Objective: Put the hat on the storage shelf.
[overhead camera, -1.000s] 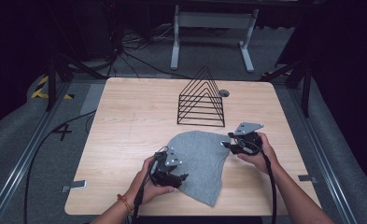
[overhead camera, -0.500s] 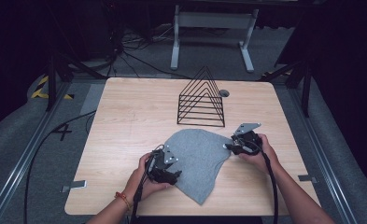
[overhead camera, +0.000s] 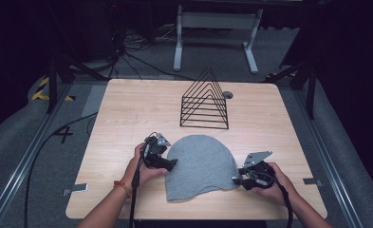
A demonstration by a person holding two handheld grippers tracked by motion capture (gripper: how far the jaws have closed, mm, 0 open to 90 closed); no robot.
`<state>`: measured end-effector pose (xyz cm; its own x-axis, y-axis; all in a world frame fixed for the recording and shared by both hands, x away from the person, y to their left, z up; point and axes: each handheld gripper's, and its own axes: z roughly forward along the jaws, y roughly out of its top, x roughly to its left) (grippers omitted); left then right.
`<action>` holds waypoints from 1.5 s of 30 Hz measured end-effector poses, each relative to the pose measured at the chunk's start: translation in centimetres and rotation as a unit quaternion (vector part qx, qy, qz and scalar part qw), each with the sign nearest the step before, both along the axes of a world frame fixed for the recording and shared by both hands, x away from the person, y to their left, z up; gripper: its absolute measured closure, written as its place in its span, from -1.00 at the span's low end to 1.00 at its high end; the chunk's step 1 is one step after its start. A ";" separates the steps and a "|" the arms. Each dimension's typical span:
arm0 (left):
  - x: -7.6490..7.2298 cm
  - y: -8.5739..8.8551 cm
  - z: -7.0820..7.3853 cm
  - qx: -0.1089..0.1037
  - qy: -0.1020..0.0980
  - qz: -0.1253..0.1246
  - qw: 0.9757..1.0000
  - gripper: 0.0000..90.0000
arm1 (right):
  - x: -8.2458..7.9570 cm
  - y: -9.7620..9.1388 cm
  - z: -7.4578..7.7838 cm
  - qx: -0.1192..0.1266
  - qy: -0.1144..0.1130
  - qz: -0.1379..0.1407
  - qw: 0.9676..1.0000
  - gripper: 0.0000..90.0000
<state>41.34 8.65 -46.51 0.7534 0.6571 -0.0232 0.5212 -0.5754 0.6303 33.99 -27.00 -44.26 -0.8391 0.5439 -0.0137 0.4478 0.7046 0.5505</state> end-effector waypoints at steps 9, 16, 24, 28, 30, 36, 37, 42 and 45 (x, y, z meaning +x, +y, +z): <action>1.0 1.2 0.3 -0.018 0.028 -0.010 0.999 -0.54 | 3.8 -0.3 2.0 0.022 -0.041 -0.034 0.998 0.16; -0.6 1.1 0.4 -0.012 0.039 -0.014 0.999 -0.55 | 9.0 1.1 0.1 0.034 -0.028 -0.044 0.998 0.04; -1.6 -0.6 0.6 0.020 0.024 -0.022 0.999 -0.48 | 10.1 2.0 -0.9 0.051 -0.022 -0.047 0.997 0.09; -1.4 -0.9 0.9 0.020 0.030 -0.032 0.999 -0.23 | 9.6 2.3 -0.9 0.046 -0.022 -0.044 0.998 0.28; -1.1 -0.9 1.1 0.023 0.029 -0.036 0.999 0.06 | 9.2 2.6 -0.8 0.041 -0.020 -0.049 0.998 0.42; 0.1 -0.4 1.2 0.014 0.033 -0.036 0.999 0.64 | 8.7 3.0 -0.8 0.058 -0.008 -0.065 0.996 0.85; 0.4 -0.3 1.1 0.005 0.039 -0.038 0.999 0.80 | 8.7 3.0 -0.9 0.063 -0.005 -0.071 0.996 0.88; 0.8 -0.4 1.1 0.002 0.033 -0.037 0.999 0.88 | 8.7 2.8 -0.9 0.071 -0.007 -0.075 0.995 0.91; 1.0 -0.1 1.6 -0.010 0.020 -0.027 0.999 0.88 | 8.3 2.4 -0.3 0.085 -0.026 -0.076 0.993 0.91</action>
